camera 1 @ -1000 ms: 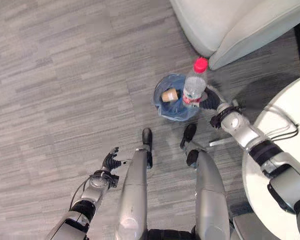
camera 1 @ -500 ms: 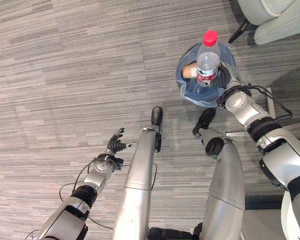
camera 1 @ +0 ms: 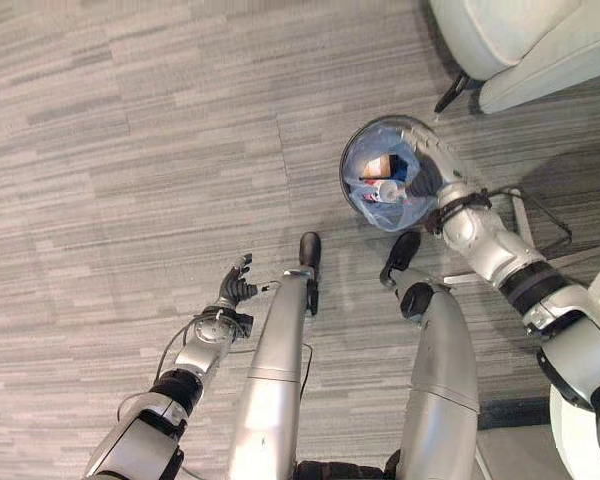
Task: Gather garbage on tea table into small bin, then transfer packed bag to large trash can.
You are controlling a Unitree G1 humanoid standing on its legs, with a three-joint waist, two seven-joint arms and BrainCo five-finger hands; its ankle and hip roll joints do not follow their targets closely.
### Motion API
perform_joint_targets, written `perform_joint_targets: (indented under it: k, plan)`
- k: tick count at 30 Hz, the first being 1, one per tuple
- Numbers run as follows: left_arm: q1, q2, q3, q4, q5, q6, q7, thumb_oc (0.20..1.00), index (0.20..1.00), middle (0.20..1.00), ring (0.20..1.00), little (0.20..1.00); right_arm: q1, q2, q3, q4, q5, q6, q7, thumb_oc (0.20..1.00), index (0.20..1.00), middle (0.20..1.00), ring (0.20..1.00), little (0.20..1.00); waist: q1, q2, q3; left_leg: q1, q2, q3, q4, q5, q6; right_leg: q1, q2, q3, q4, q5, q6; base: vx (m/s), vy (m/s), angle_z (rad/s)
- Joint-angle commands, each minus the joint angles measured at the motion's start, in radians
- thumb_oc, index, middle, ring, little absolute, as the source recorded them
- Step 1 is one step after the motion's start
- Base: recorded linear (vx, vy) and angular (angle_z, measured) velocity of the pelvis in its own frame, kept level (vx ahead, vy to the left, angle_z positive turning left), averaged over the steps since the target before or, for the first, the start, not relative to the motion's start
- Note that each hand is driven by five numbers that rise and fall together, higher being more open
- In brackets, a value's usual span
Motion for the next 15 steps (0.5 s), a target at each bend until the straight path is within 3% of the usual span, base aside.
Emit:
perform_joint_targets:
  k: [1, 6, 12, 13, 14, 15]
  plan:
    - [0.039, -0.001, -0.002, 0.013, 0.037, -0.023, 0.008, 1.000, 1.000, 1.000, 1.000, 1.000, -0.041, -0.010, 0.054, 0.064, -0.088, -0.003, 0.001, 1.000, 1.000, 1.000, 1.000, 1.000, 0.006, 0.019, -0.013, -0.012, 0.018, -0.037, -0.083, 0.026, -0.054, 0.077, 0.007, 0.055, 0.052, -0.184, 0.053, -0.03, -0.041, 0.02]
    - [0.018, 0.012, -0.021, 0.016, 0.030, -0.032, 0.018, 1.000, 1.000, 1.000, 1.000, 1.000, -0.077, 0.032, 0.123, 0.177, -0.138, 0.026, 0.010, 1.000, 1.000, 1.000, 1.000, 1.000, 0.016, 0.028, -0.002, -0.029, 0.011, -0.043, -0.088, 0.036, -0.057, 0.062, 0.002, 0.053, 0.054, -0.179, 0.059, -0.02, -0.027, 0.07]
    - [-0.019, 0.022, -0.069, 0.029, 0.015, -0.045, 0.030, 1.000, 1.000, 1.000, 1.000, 1.000, -0.110, 0.145, 0.192, 0.449, -0.177, 0.071, 0.033, 1.000, 1.000, 1.000, 1.000, 1.000, 0.041, 0.063, 0.014, -0.106, -0.017, -0.051, -0.099, 0.067, -0.065, -0.012, -0.017, 0.052, 0.084, -0.184, 0.058, -0.01, -0.040, 0.12]
    - [-0.019, 0.022, -0.069, 0.029, 0.015, -0.045, 0.030, 1.000, 1.000, 1.000, 1.000, 1.000, -0.111, 0.146, 0.193, 0.451, -0.177, 0.071, 0.032, 0.900, 0.900, 0.900, 0.900, 0.900, 0.041, 0.062, 0.012, -0.108, -0.018, -0.052, -0.098, 0.067, -0.065, -0.015, -0.018, 0.052, 0.085, -0.184, 0.058, 0.00, -0.025, 0.19]
    - [-0.024, 0.021, -0.079, 0.029, 0.016, -0.045, 0.032, 1.000, 1.000, 1.000, 1.000, 1.000, -0.109, 0.164, 0.187, 0.476, -0.162, 0.074, 0.035, 0.398, 0.398, 0.398, 0.398, 0.398, 0.047, 0.068, 0.015, -0.119, -0.023, -0.053, -0.097, 0.073, -0.064, -0.029, -0.021, 0.054, 0.094, -0.185, 0.057, 0.01, -0.003, 0.20]
    - [-0.024, 0.021, -0.082, 0.028, 0.016, -0.045, 0.032, 1.000, 1.000, 1.000, 1.000, 1.000, -0.106, 0.167, 0.185, 0.484, -0.155, 0.072, 0.036, 0.200, 0.200, 0.200, 0.200, 0.200, 0.049, 0.069, 0.014, -0.125, -0.024, -0.053, -0.096, 0.074, -0.064, -0.036, -0.021, 0.054, 0.099, -0.184, 0.057, 0.01, -0.009, 0.22]
